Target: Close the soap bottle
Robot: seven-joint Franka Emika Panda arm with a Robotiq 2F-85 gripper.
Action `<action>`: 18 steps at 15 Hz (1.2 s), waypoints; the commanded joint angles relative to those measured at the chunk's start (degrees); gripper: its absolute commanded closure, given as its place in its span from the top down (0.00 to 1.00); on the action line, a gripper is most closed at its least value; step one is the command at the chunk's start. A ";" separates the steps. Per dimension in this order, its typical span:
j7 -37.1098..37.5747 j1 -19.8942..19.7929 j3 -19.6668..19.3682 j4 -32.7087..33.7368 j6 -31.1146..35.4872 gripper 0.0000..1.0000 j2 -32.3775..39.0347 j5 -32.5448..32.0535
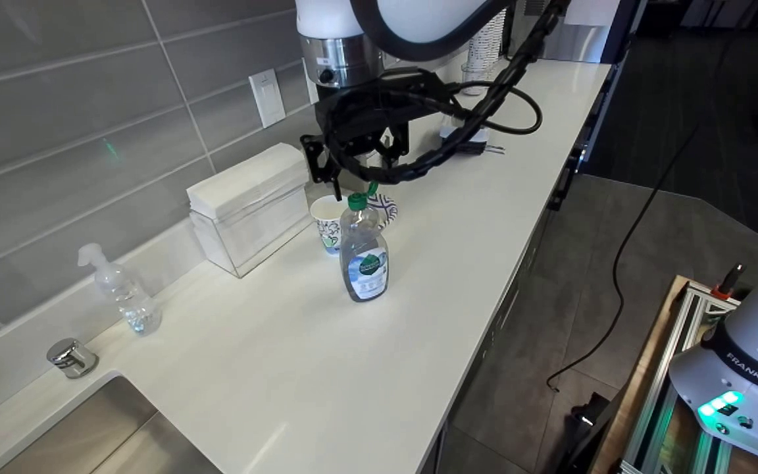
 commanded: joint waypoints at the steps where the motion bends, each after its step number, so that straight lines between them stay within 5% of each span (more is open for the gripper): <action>1: 1.36 1.72 -1.40 1.62 0.11 0.62 1.61 -1.95; 2: 1.21 1.86 -1.51 1.77 0.08 0.64 1.76 -1.96; 4: 1.08 2.15 -1.72 2.06 0.10 0.42 2.01 -2.07; 6: 0.69 2.35 -1.78 2.39 0.13 0.37 2.33 -1.85; 7: 0.75 2.48 -1.85 2.50 0.16 0.26 2.47 -2.09; 12: -0.19 2.97 -1.81 2.65 -0.09 0.63 2.32 -2.09; 18: -1.16 3.49 -1.80 3.04 -0.46 0.62 2.14 -2.35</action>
